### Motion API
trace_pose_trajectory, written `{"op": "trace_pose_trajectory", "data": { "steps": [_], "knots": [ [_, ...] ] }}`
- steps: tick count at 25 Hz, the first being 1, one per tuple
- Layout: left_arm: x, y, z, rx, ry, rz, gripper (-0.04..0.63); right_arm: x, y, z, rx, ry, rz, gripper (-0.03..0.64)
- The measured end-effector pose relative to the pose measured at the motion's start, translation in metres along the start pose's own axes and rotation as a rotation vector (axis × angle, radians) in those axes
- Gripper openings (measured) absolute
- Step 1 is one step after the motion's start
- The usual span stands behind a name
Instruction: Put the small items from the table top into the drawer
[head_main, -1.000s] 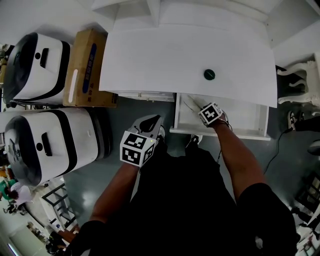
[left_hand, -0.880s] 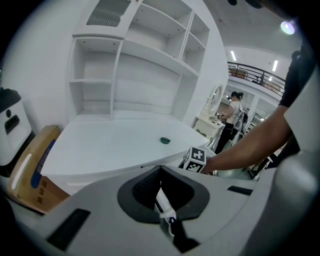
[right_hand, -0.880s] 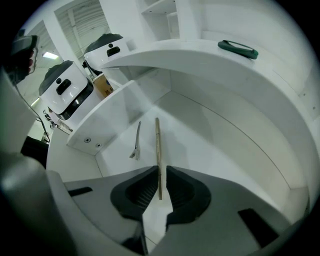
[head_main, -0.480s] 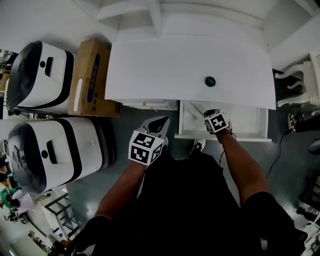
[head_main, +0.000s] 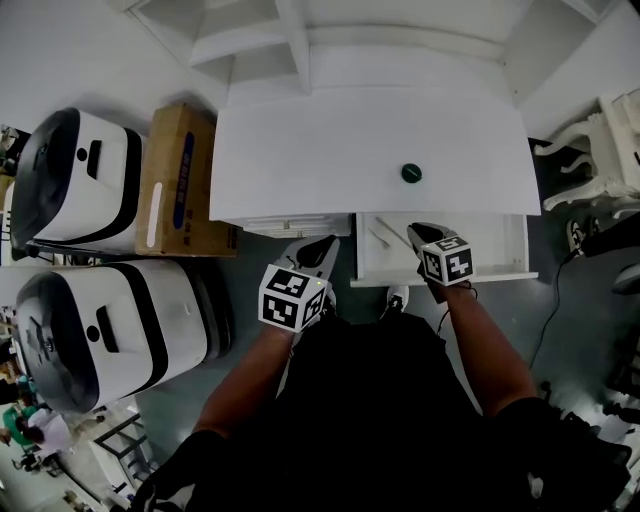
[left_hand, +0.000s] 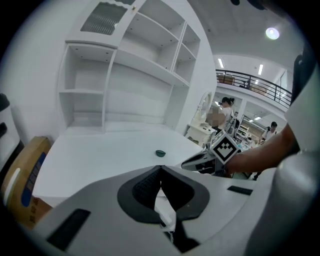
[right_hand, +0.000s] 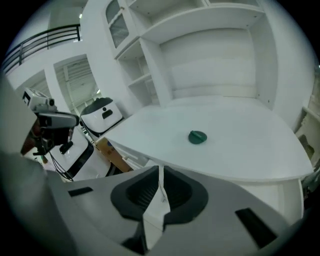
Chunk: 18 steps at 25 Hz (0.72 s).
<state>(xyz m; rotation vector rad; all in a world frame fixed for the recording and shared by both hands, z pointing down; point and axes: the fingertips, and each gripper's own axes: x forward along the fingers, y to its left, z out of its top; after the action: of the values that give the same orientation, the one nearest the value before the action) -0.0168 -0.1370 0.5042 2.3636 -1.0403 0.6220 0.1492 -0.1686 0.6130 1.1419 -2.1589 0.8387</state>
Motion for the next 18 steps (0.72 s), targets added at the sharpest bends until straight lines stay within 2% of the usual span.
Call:
{"op": "trace_pose_trajectory", "data": {
  "steps": [5, 9, 15, 18],
  "knots": [
    [-0.005, 0.001, 0.012, 0.014, -0.038, -0.022, 0.009, -0.042, 0.02, 0.033, 0.064, -0.134, 0.039, 0.044],
    [-0.006, 0.001, 0.02, 0.028, -0.048, -0.046, 0.009, -0.068, 0.035, 0.053, 0.065, -0.208, 0.044, 0.043],
    [-0.003, -0.002, 0.029, 0.066, -0.055, -0.075, 0.009, -0.081, 0.06, 0.059, 0.044, -0.241, 0.046, 0.043],
    [0.0, -0.005, 0.031, 0.083, -0.049, -0.096, 0.009, -0.083, 0.062, 0.056, 0.065, -0.25, 0.031, 0.043]
  ]
}}
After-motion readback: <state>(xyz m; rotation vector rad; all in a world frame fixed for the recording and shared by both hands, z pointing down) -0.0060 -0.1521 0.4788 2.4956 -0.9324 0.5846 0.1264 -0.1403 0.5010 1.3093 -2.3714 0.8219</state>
